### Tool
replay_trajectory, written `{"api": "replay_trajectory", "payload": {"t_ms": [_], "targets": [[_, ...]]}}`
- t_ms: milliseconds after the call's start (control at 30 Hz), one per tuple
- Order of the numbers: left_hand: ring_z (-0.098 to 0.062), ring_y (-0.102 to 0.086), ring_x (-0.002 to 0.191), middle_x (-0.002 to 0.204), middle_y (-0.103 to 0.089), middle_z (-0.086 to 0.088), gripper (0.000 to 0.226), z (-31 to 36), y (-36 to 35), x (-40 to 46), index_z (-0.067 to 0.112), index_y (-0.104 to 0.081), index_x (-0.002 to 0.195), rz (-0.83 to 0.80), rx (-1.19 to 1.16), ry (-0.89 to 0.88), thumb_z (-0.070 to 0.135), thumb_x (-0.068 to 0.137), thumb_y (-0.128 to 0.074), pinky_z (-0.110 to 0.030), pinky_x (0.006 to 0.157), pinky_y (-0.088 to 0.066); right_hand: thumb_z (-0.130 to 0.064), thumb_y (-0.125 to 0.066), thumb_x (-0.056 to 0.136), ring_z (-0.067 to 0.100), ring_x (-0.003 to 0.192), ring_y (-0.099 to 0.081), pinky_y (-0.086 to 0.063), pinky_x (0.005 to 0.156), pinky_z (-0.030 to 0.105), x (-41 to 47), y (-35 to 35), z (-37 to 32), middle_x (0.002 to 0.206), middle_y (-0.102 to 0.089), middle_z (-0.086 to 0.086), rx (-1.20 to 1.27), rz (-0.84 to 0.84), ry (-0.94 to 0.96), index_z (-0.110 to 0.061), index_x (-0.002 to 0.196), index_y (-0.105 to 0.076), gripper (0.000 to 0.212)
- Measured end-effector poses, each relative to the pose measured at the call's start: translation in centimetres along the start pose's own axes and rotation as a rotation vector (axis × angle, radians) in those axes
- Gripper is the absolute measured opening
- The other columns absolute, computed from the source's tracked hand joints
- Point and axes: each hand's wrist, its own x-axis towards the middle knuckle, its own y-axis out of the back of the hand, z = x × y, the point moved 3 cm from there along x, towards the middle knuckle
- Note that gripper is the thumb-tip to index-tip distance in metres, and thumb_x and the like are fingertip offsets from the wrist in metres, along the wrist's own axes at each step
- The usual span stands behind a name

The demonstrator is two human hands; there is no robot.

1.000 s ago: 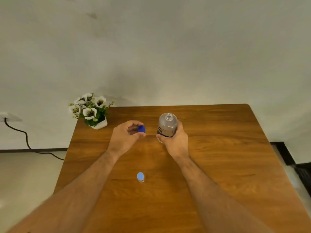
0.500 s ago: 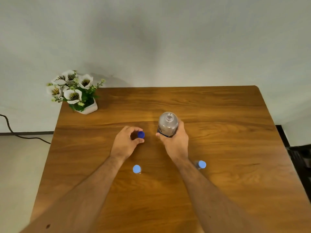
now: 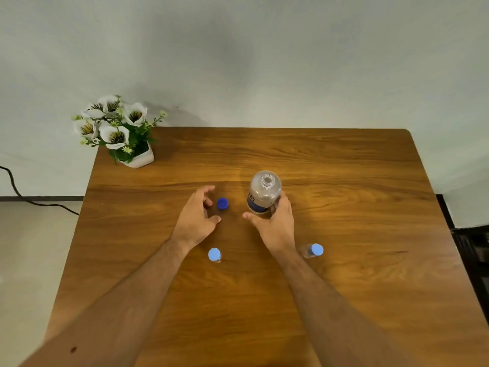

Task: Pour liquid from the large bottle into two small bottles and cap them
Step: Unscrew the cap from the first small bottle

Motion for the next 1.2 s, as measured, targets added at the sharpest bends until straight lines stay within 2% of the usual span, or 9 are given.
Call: {"api": "replay_trajectory", "payload": {"t_ms": [133,300,400,500,633,767,933,1067,1200], "targets": [[-0.007,-0.055,0.070,0.106,-0.054,0.011,0.076,-1.0,0.1,-1.7,0.031,-0.037,0.144,-0.004,-0.103,0.034,0.006,0.083,-0.074,-0.016,0.064,-0.050,0.000,-0.076,0.079,0.001,0.122,-0.045,-0.037,0.098,0.011,-2.7,0.1,1.4,0.144,-0.041,-0.004,0.019,0.084,-0.048,-0.020,0.144,-0.038,0.078],[-0.008,-0.056,0.080,0.111,-0.053,0.010,0.069,-1.6,0.0,-3.6,0.027,-0.037,0.145,-0.042,-0.212,0.062,0.000,0.088,-0.066,-0.017,0.069,-0.051,0.015,-0.062,0.079,0.005,0.104,-0.057,-0.051,0.089,0.019,-5.7,0.1,2.0,0.129,-0.049,-0.004,0.085,0.195,-0.083,-0.023,0.126,-0.050,0.061],[-0.009,-0.058,0.082,0.115,-0.055,0.004,0.062,-2.0,0.0,-4.4,0.027,-0.042,0.143,-0.038,-0.316,0.109,-0.003,0.091,-0.058,-0.021,0.069,-0.054,0.010,-0.064,0.078,0.006,0.083,-0.061,-0.053,0.070,0.012,-7.3,-1.0,1.8,0.121,-0.056,-0.008,-0.106,-0.027,0.020,-0.032,0.121,-0.052,0.062],[-0.010,-0.060,0.080,0.115,-0.058,0.002,0.058,-2.6,0.3,-5.3,0.032,-0.049,0.134,0.015,-0.355,0.131,-0.007,0.091,-0.053,-0.022,0.065,-0.056,-0.002,-0.074,0.079,0.010,0.084,-0.068,-0.061,0.066,0.028,-8.7,-3.2,1.7,0.129,-0.052,-0.011,-0.162,-0.352,-0.001,-0.040,0.134,-0.043,0.075],[-0.012,-0.061,0.080,0.112,-0.059,0.002,0.061,-3.1,0.8,-7.4,0.044,-0.053,0.119,0.097,-0.411,0.095,-0.010,0.091,-0.046,-0.026,0.061,-0.055,-0.010,-0.083,0.075,0.008,0.071,-0.071,-0.055,0.043,0.026,-9.5,-5.4,1.0,0.124,-0.050,-0.017,-0.092,-0.421,-0.033,-0.046,0.135,-0.037,0.084],[-0.013,-0.064,0.091,0.112,-0.061,0.007,0.057,-3.0,1.6,-9.0,0.044,-0.055,0.120,0.099,-0.377,0.047,-0.006,0.093,-0.051,-0.030,0.070,-0.058,-0.011,-0.070,0.088,0.008,0.072,-0.070,-0.059,0.049,0.027,-9.8,-6.5,1.2,0.104,-0.068,-0.007,-0.117,-0.379,-0.053,-0.037,0.131,-0.049,0.055],[-0.010,-0.066,0.099,0.115,-0.065,0.011,0.048,-0.7,3.4,-9.3,0.033,-0.062,0.121,0.058,-0.371,-0.013,-0.003,0.089,-0.062,-0.034,0.089,-0.057,-0.017,-0.069,0.090,0.006,0.071,-0.070,-0.058,0.052,0.024,-9.3,-5.3,-0.1,0.085,-0.072,-0.012,-0.057,-0.307,-0.049,-0.027,0.123,-0.059,0.035],[-0.007,-0.064,0.110,0.117,-0.069,0.008,0.049,4.0,5.5,-8.8,0.028,-0.065,0.119,0.005,-0.422,-0.130,-0.008,0.087,-0.063,-0.033,0.098,-0.053,-0.018,-0.070,0.090,0.011,0.066,-0.070,-0.060,0.053,0.033,-7.9,-3.6,-4.4,0.083,-0.073,-0.010,-0.020,-0.265,0.058,-0.025,0.118,-0.063,0.031],[-0.010,-0.069,0.104,0.108,-0.074,0.006,0.044,10.4,8.7,-8.0,0.030,-0.068,0.113,0.045,-0.470,-0.255,-0.004,0.085,-0.067,-0.033,0.091,-0.056,-0.023,-0.068,0.089,0.020,0.066,-0.071,-0.059,0.057,0.047,-6.5,-1.5,-11.2,0.081,-0.074,-0.001,-0.003,-0.266,0.223,-0.023,0.102,-0.067,0.013]]}}
